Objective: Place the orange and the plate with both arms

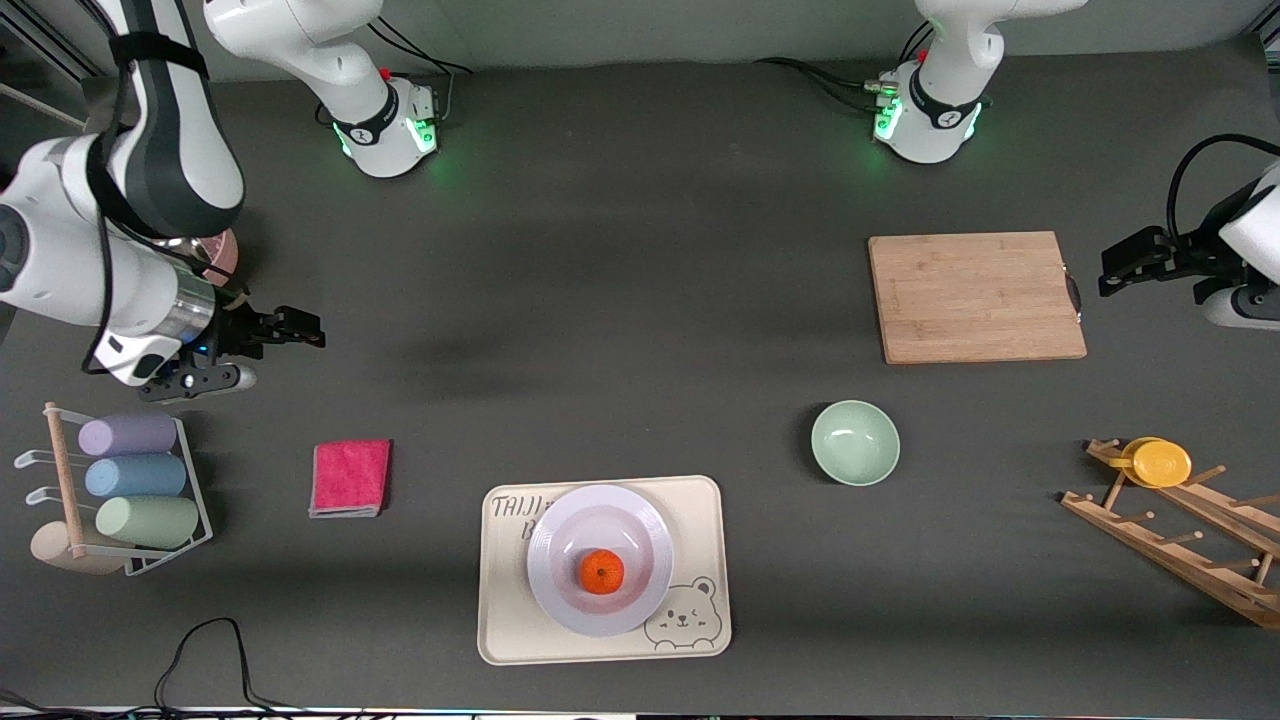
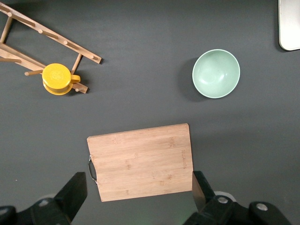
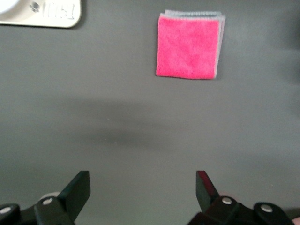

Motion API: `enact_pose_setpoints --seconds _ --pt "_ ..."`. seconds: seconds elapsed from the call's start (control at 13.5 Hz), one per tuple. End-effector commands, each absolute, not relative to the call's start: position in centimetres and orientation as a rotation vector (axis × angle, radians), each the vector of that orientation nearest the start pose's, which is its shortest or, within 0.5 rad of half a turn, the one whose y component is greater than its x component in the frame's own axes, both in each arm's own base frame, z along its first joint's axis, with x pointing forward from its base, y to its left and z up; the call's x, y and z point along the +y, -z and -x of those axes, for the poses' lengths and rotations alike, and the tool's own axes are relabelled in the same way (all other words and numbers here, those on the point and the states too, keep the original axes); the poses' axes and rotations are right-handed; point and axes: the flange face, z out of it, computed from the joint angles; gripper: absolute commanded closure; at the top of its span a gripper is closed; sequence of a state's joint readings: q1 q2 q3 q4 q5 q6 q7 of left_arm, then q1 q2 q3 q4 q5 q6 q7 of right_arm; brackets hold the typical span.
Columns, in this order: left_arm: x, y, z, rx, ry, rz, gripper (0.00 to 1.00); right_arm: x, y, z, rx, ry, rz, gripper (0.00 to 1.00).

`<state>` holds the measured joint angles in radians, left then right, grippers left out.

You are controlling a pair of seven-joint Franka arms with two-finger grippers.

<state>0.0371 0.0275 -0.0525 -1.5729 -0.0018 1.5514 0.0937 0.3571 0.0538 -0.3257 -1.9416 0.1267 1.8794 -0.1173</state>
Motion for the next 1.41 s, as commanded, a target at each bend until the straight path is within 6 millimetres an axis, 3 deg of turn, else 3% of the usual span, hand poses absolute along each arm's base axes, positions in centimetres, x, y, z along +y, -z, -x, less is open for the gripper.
enact_pose_setpoints --seconds 0.0,0.22,0.44,0.52,0.81,0.96,1.19,1.33 --pt "-1.0 -61.5 -55.4 0.167 -0.062 3.149 0.00 3.2 -47.8 -56.3 -0.129 -0.152 3.070 0.00" --pt "-1.0 -61.5 -55.4 0.167 -0.062 3.149 0.00 2.8 -49.1 -56.7 -0.121 -0.147 3.074 0.00" --pt "-1.0 -61.5 -55.4 0.167 -0.060 3.149 0.00 0.6 -50.1 -57.1 -0.077 -0.128 3.086 0.00" --pt "-1.0 -61.5 -55.4 0.169 -0.060 3.149 0.00 1.7 -51.4 -57.3 -0.109 -0.122 3.084 0.00" --pt "-1.0 -61.5 -55.4 0.169 -0.062 3.149 0.00 -0.2 -56.4 -57.3 -0.099 -0.164 3.118 0.00" --pt "-1.0 -61.5 -55.4 0.169 -0.060 3.149 0.00 1.3 -58.0 -56.5 -0.122 -0.202 3.113 0.00" --pt "-1.0 -61.5 -55.4 0.167 -0.062 3.149 0.00 4.1 -58.1 -55.9 0.004 -0.236 3.123 0.00" --pt "-1.0 -61.5 -55.4 0.167 -0.060 3.149 0.00 4.2 -58.1 -56.0 0.011 -0.229 3.119 0.00"
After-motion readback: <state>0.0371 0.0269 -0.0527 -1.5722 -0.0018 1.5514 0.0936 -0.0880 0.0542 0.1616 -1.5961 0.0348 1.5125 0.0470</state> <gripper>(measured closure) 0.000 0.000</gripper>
